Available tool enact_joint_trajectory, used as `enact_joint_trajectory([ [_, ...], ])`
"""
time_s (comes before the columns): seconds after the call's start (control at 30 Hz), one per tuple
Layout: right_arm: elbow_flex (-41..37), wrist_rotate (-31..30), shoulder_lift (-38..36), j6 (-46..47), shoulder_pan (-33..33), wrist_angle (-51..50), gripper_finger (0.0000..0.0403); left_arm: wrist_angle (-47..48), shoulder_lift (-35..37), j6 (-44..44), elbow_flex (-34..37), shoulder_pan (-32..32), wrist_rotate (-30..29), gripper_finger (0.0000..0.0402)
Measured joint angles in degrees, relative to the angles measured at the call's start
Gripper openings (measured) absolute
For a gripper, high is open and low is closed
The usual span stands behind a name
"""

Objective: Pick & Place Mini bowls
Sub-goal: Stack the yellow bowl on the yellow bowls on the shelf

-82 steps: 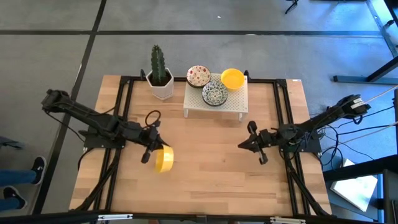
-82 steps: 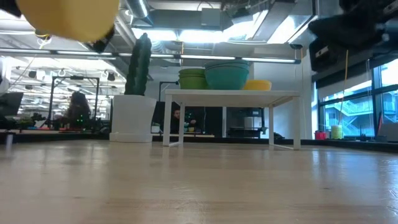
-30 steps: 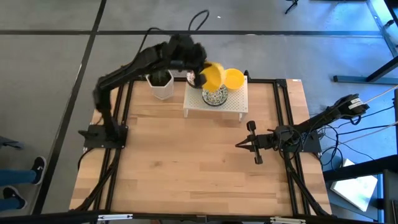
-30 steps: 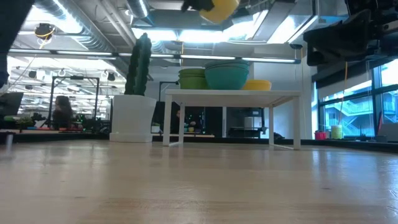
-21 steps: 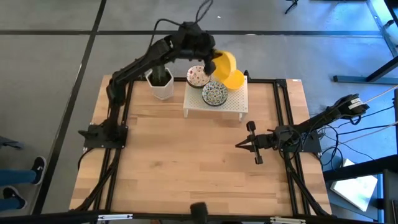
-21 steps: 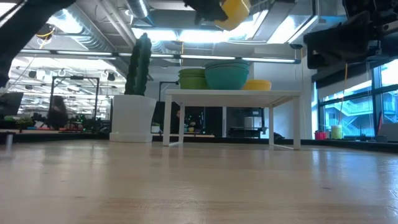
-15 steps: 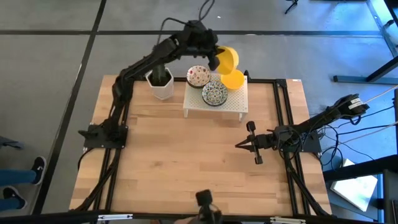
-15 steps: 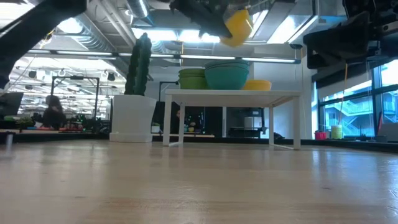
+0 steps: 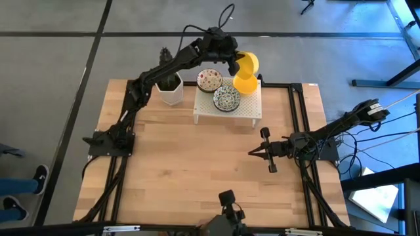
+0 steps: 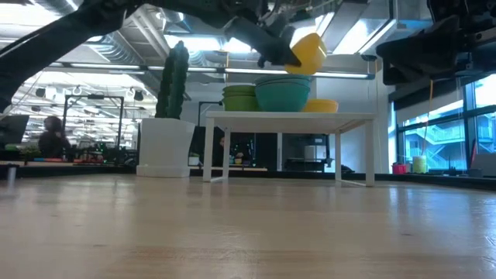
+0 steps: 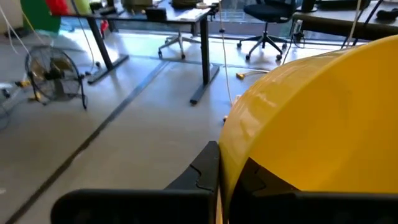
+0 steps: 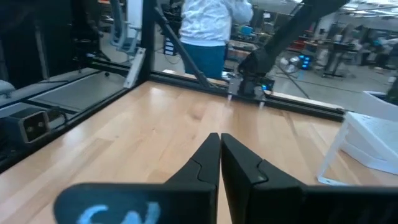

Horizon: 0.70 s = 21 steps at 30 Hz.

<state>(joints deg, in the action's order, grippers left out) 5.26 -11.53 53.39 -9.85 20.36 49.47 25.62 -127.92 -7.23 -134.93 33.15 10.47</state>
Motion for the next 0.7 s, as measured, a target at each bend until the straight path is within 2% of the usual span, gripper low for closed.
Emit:
enact_joint_trajectory([
  [0.17,0.00,-6.47,0.00,0.18,0.00,-0.04,0.0016,2.48,3.27,-2.17,0.09,-1.17,1.14,0.0003],
  [0.27,0.00,-8.84,0.00,0.22,0.00,-0.01,0.0016,8.77,8.54,-5.07,-0.12,-2.94,0.79,0.0003],
  [0.33,0.00,-9.81,0.02,0.25,0.00,-0.03,0.0016,14.00,11.69,-6.38,-0.24,-4.44,-1.51,0.0003],
  [0.43,0.00,-12.38,0.02,0.31,0.02,1.59,0.0016,22.69,15.07,-8.25,-0.17,-7.77,-8.35,0.0003],
  [0.57,0.04,-17.87,0.02,0.43,0.00,7.49,0.0016,30.68,16.93,-9.90,-0.13,-14.46,-22.07,0.0003],
  [0.7,2.50,-17.86,0.02,0.40,0.00,9.20,0.0016,31.89,16.79,-11.81,1.79,-21.53,-35.71,0.0003],
])
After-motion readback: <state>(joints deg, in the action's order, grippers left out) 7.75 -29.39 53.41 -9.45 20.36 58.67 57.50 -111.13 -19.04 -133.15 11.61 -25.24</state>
